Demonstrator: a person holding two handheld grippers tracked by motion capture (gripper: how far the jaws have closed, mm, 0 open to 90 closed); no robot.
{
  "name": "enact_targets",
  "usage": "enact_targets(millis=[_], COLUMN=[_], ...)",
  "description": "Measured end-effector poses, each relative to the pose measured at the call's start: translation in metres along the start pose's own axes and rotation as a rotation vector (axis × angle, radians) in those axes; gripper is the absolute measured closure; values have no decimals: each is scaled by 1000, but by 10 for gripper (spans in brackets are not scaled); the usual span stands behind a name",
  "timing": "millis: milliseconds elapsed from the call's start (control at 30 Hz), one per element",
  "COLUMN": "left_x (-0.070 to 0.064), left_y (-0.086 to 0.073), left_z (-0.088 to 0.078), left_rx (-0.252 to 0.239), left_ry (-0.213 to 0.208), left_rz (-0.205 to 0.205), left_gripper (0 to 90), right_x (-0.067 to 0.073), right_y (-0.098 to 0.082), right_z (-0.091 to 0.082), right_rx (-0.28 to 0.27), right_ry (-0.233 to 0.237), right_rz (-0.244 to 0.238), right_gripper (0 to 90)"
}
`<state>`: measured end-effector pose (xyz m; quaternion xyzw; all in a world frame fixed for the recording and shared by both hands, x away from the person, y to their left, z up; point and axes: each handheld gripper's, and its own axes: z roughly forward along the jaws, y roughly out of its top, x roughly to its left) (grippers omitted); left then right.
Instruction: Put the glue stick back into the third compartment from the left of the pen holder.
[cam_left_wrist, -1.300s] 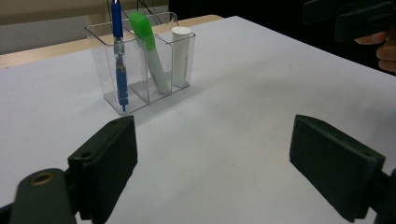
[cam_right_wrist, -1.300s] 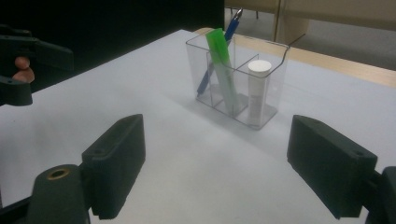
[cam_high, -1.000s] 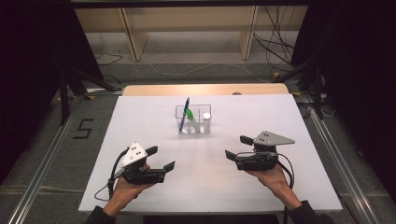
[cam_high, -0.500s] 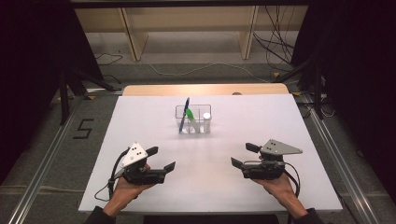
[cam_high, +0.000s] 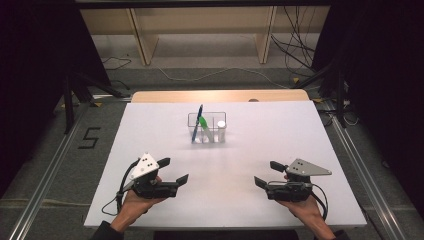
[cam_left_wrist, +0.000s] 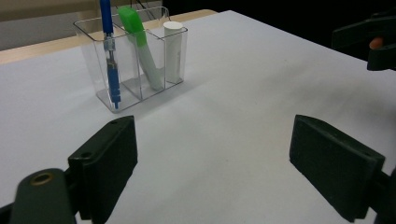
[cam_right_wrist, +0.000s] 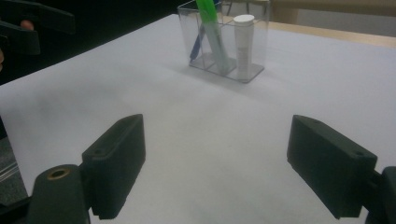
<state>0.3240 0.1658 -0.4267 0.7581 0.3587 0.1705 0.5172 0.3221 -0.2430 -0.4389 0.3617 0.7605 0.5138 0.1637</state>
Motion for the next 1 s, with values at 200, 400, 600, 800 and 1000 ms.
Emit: enact_targets(millis=[200,400,600,800,1000], left_x=[0,0,0,0,0], left_y=[0,0,0,0,0], left_z=[0,0,0,0,0], left_rx=[3,0,0,0,0], left_ry=[-1,1,0,0,0], left_rz=[4,3,3,5,4], left_gripper=[147,147,147,147,147], right_x=[-4,-4,-5,-5,-5], right_y=[-5,-5,-5,-5,-5], right_z=[-6,-5,-3,-3,-2], right_rx=[-2,1,5,3,0], right_ry=[-13,-13,-14,-13,-11], right_rz=[14,15,19,20,15], right_gripper=[203,203,202,201,201])
